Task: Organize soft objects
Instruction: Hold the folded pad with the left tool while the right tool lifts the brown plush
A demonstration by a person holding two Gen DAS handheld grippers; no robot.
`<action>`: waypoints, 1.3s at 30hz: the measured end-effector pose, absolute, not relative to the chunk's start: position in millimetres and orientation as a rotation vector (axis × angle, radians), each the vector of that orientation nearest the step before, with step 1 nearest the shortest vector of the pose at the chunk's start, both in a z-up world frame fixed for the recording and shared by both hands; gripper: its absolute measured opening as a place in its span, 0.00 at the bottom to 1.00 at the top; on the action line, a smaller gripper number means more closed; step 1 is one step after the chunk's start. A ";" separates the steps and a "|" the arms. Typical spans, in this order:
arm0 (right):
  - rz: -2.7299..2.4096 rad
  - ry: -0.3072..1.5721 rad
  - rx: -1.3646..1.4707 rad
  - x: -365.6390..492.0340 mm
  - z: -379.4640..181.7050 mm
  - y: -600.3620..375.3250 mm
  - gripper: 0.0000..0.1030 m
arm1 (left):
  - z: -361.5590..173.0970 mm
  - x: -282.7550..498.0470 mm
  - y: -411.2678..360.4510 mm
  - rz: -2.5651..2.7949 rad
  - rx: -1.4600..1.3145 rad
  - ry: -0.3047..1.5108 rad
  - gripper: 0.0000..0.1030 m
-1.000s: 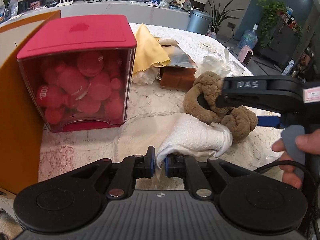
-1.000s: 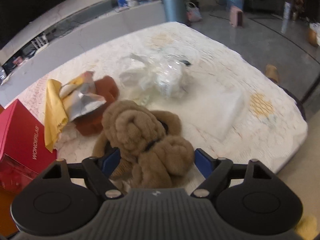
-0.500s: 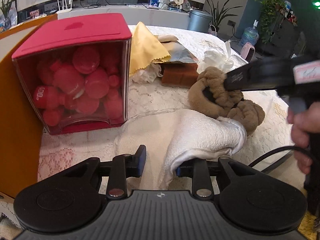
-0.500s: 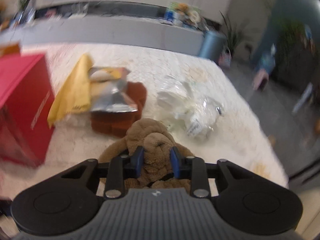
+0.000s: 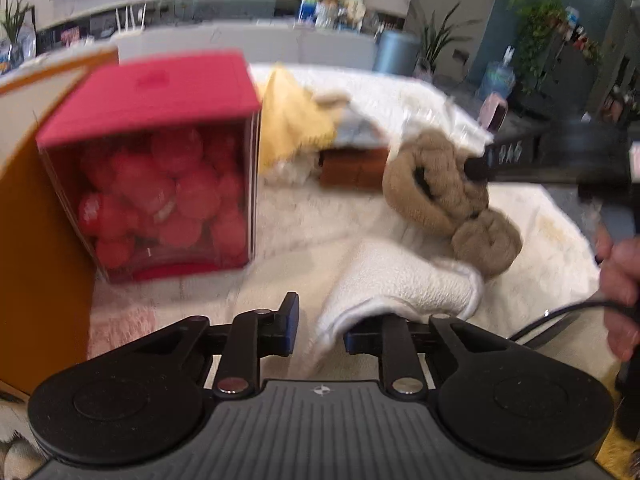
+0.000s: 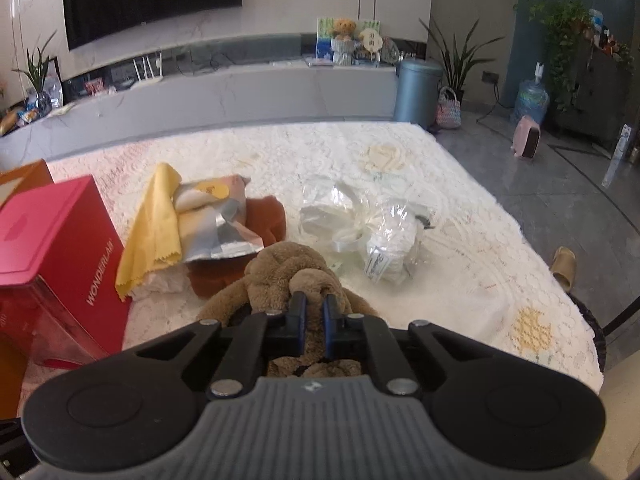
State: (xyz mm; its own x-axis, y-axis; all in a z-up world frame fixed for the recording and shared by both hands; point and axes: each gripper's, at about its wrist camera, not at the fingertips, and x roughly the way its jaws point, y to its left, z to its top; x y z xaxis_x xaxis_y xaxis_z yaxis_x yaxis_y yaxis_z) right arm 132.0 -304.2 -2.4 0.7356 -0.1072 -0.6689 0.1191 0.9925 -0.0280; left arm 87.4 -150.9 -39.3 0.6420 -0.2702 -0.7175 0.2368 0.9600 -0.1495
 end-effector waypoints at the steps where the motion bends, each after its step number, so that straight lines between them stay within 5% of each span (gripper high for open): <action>1: -0.140 0.723 0.008 128.2 0.4 -302.2 0.04 | -35.0 85.0 -151.5 -0.297 -0.033 0.803 0.18; 3: -0.177 0.740 0.028 122.7 3.6 -299.9 0.03 | -30.8 81.0 -154.3 -0.301 0.003 0.768 0.06; 7: -0.133 0.835 0.041 128.4 -9.9 -297.4 0.03 | -38.6 81.7 -158.3 -0.292 0.038 0.782 0.05; 13: -0.147 0.865 0.026 142.6 -21.2 -296.4 0.25 | -47.6 85.6 -159.2 -0.299 0.054 0.801 0.06; 14: -0.147 0.868 0.001 145.1 -23.2 -294.5 0.34 | -49.7 84.7 -159.1 -0.299 0.056 0.799 0.07; 15: -0.154 0.882 -0.026 147.4 -25.8 -292.7 0.58 | -50.8 85.4 -159.5 -0.295 0.052 0.791 0.10; 17: -0.170 0.936 -0.049 153.3 -34.5 -291.3 0.78 | -53.8 87.5 -160.5 -0.280 0.031 0.753 0.18; 19: -0.144 0.951 -0.027 155.5 -38.3 -292.4 0.78 | -61.1 91.3 -165.0 -0.287 0.044 0.725 0.31; 22: -0.112 0.971 0.008 158.5 -42.3 -294.8 0.78 | -69.6 93.7 -171.8 -0.254 0.106 0.708 0.33; 24: -0.090 0.984 0.024 158.0 -44.0 -293.6 0.70 | -69.8 93.5 -171.3 -0.247 0.085 0.708 0.26; 26: -0.045 0.983 0.025 155.3 -42.2 -289.1 0.58 | -66.8 92.0 -166.4 -0.265 0.022 0.709 0.07; 39: -0.089 0.871 -0.063 128.8 -10.0 -270.7 0.49 | -30.2 74.4 -164.4 -0.256 0.031 0.609 0.05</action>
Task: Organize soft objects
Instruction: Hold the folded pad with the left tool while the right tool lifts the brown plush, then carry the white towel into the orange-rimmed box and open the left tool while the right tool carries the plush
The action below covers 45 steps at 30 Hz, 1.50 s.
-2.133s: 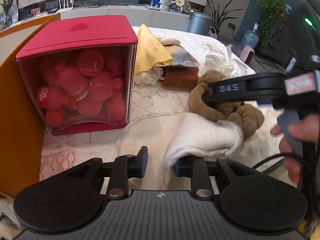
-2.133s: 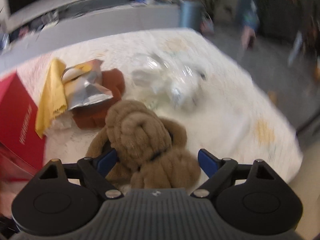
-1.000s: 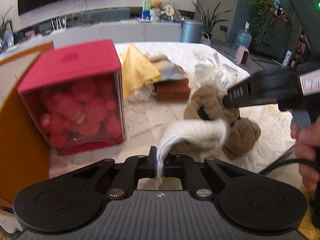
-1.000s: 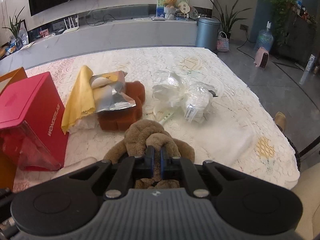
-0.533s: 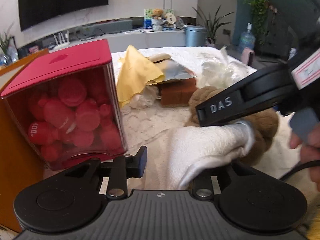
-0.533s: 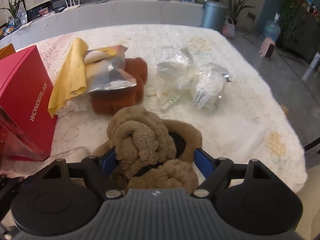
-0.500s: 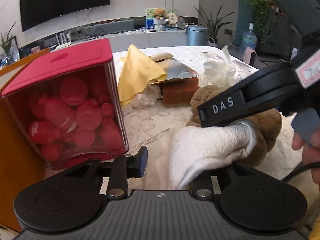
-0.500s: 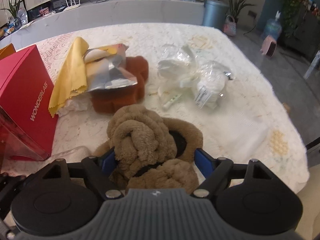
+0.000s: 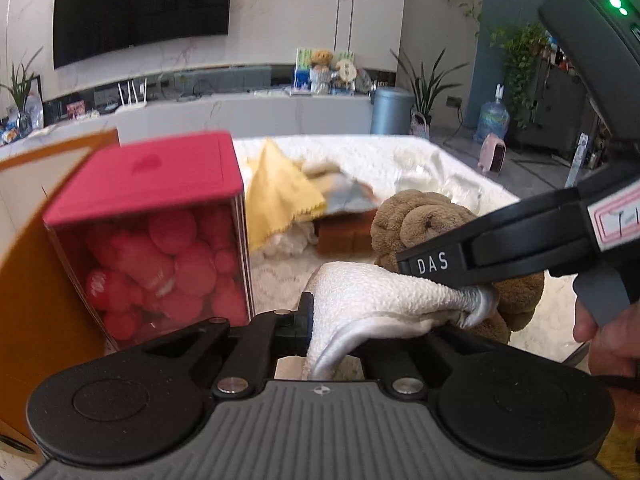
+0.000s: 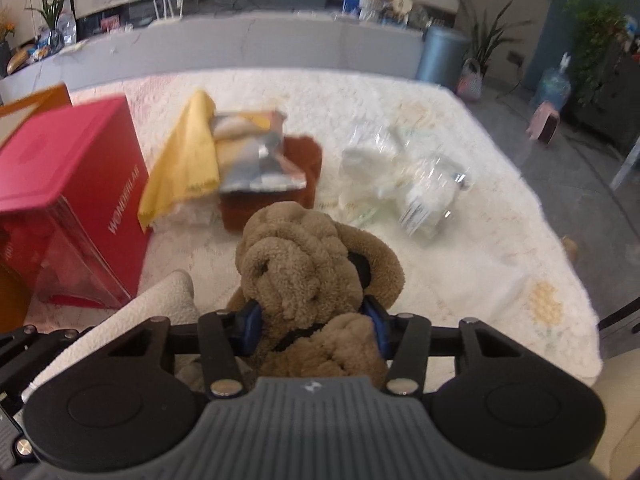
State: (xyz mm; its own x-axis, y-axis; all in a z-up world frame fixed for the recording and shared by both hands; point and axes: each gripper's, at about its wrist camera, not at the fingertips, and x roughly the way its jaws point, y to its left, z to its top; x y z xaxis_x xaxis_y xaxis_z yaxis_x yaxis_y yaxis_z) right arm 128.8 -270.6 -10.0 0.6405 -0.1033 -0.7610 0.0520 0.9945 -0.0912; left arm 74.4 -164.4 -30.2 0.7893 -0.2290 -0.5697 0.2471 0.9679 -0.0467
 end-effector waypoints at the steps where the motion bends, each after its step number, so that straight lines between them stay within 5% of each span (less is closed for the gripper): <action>1: -0.096 0.851 -0.060 125.0 -5.0 -270.8 0.49 | -25.9 72.7 -163.7 -0.259 0.031 0.599 0.05; 28: 0.031 0.409 0.148 45.2 162.3 -162.5 0.50 | 128.0 36.9 -14.7 -0.216 -0.292 0.505 0.05; 45: 0.309 0.597 0.115 105.6 63.6 -83.0 0.51 | 36.9 105.4 118.0 -0.153 -0.624 0.667 0.05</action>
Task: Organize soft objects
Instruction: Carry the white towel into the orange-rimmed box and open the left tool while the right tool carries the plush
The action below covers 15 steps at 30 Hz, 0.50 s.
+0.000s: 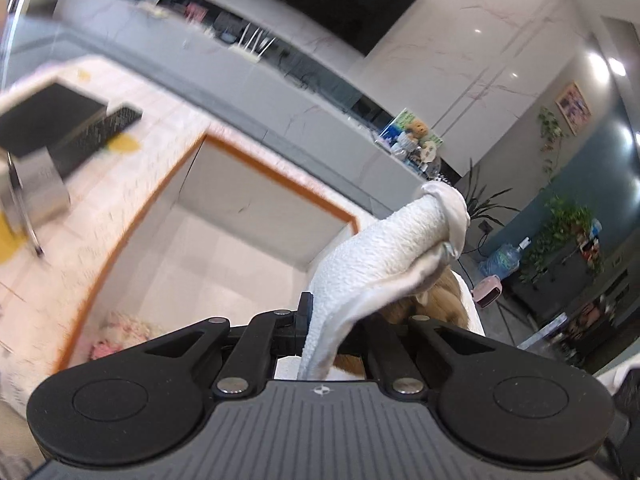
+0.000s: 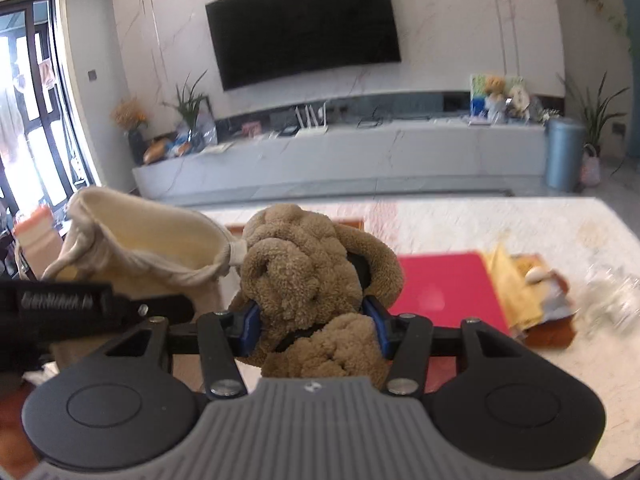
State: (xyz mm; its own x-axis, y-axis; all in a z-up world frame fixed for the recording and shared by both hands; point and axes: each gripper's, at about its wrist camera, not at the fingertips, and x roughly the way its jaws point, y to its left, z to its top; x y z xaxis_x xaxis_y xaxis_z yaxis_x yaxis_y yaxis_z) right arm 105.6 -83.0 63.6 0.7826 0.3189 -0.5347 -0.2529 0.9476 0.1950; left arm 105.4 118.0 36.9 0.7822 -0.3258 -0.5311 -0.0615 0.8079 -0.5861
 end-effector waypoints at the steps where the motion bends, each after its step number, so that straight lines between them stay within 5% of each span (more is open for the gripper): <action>1: 0.316 0.599 0.118 109.2 58.7 -85.0 0.51 | 28.3 112.0 122.6 -0.151 -0.652 0.684 0.05; 15: 0.403 0.600 0.222 120.8 41.8 -103.5 0.50 | -33.2 143.2 133.1 -0.102 -0.759 0.961 0.08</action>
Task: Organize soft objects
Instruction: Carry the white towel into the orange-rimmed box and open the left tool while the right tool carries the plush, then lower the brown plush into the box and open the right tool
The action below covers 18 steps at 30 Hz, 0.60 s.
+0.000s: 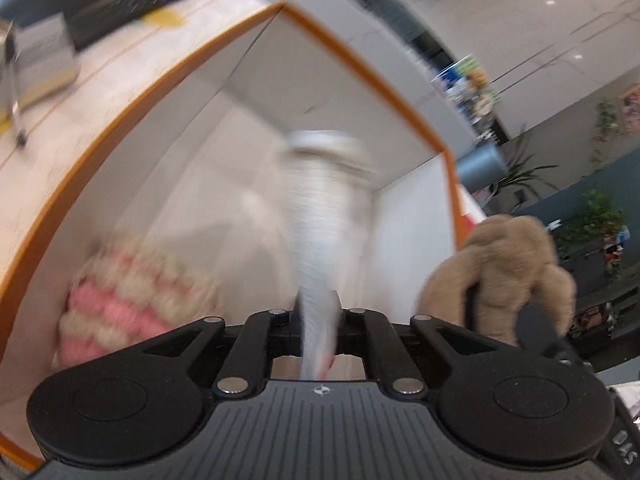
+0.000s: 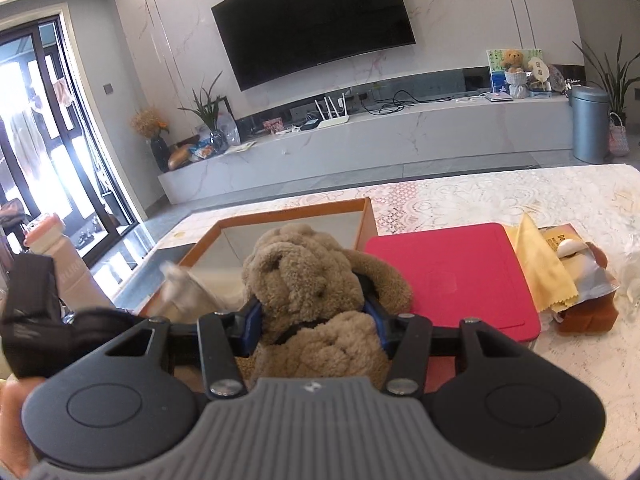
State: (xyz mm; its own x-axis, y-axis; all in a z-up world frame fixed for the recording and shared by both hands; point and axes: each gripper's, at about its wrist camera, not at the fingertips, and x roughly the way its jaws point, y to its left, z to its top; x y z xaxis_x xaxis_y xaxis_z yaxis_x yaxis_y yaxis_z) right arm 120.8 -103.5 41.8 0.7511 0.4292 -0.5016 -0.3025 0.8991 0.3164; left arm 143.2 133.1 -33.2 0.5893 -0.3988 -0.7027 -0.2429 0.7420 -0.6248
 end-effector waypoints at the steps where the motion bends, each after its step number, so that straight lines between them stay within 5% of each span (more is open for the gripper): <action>1: 0.403 0.600 0.220 119.3 41.8 -103.7 0.50 | -33.9 142.0 135.5 -0.100 -0.776 0.967 0.17; 4: 0.398 0.602 0.207 116.2 42.0 -101.9 0.50 | -27.0 136.5 142.9 -0.088 -0.788 0.941 0.63; 18: 0.387 0.595 0.076 98.5 59.7 -75.9 0.50 | 34.5 74.8 166.5 0.004 -0.702 0.726 0.76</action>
